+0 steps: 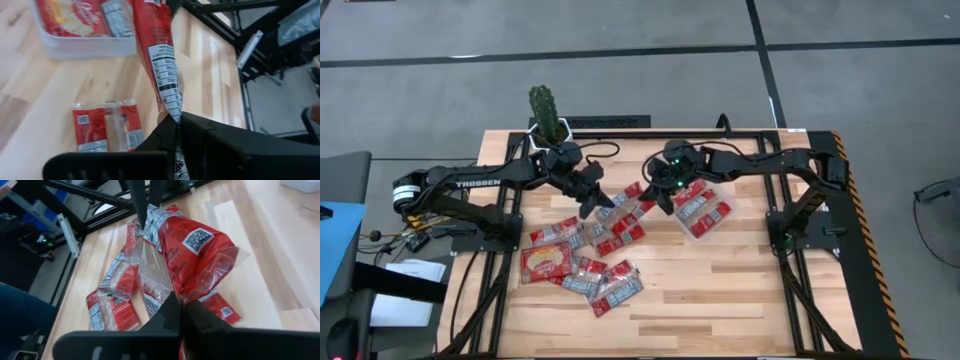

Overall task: Sort popcorn bags into baskets
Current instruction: Put the red popcorn bag into the transparent bin

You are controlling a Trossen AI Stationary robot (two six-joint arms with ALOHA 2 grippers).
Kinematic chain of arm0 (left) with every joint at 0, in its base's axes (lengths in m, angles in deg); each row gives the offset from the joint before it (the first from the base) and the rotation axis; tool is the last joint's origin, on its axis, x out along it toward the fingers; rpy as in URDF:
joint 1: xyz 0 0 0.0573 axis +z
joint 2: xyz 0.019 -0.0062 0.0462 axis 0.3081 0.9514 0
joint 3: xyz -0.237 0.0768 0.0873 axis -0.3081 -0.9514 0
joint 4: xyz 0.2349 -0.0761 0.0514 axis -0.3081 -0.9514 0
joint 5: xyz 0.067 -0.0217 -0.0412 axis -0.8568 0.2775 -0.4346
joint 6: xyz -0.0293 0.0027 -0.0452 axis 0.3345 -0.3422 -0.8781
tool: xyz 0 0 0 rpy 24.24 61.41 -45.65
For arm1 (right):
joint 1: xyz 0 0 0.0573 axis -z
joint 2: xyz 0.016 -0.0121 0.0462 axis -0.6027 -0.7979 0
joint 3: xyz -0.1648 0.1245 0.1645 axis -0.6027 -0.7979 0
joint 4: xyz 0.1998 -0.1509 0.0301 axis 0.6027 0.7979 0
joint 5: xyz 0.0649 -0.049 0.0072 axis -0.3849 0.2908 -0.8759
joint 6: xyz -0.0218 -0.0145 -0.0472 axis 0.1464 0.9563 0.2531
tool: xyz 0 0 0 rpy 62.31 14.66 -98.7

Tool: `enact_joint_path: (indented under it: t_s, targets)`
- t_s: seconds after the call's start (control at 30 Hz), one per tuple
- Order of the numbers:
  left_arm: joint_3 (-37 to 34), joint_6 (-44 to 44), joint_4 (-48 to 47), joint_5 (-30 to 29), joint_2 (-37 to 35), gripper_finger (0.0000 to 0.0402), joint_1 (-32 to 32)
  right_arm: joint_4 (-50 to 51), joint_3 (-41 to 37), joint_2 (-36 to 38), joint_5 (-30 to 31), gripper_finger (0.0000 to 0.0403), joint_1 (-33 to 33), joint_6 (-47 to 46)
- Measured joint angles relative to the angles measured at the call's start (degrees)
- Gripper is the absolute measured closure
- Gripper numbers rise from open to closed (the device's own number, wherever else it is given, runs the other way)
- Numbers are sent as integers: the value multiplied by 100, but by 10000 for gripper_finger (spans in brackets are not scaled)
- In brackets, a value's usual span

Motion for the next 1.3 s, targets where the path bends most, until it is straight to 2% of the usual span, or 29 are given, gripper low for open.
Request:
enact_joint_path:
  t_s: [0.13, 0.33, 0.5, 0.63, 0.77, 0.97, 1.13, 1.3]
  targets:
    - [0, -21, -62, -96, 0, 377, 47, 79, 0, 52, -81, 397, 199, -50]
    - [2, -54, -276, -107, -31, 294, 159, 617, 0, 269, -643, 398, 907, -127]
    - [2, -204, -313, -29, -35, 227, 227, 1449, 0, 614, -831, 400, 1589, 153]
    - [2, -296, -318, -27, -35, 196, 232, 2300, 0, 896, -888, 400, 2195, 447]
    - [2, -346, -335, -61, -35, 186, 232, 3137, 0, 1088, -1026, 400, 2642, 740]
    - [2, -356, -355, -124, -35, 185, 234, 3847, 0, 1040, -1326, 400, 3087, 1206]
    - [2, -380, -355, -131, -35, 185, 234, 3959, -4, 683, -1393, 400, 3315, 1275]
    - [2, -441, -353, -275, -35, 185, 234, 3953, 0, 295, -1429, 399, 3236, 1363]
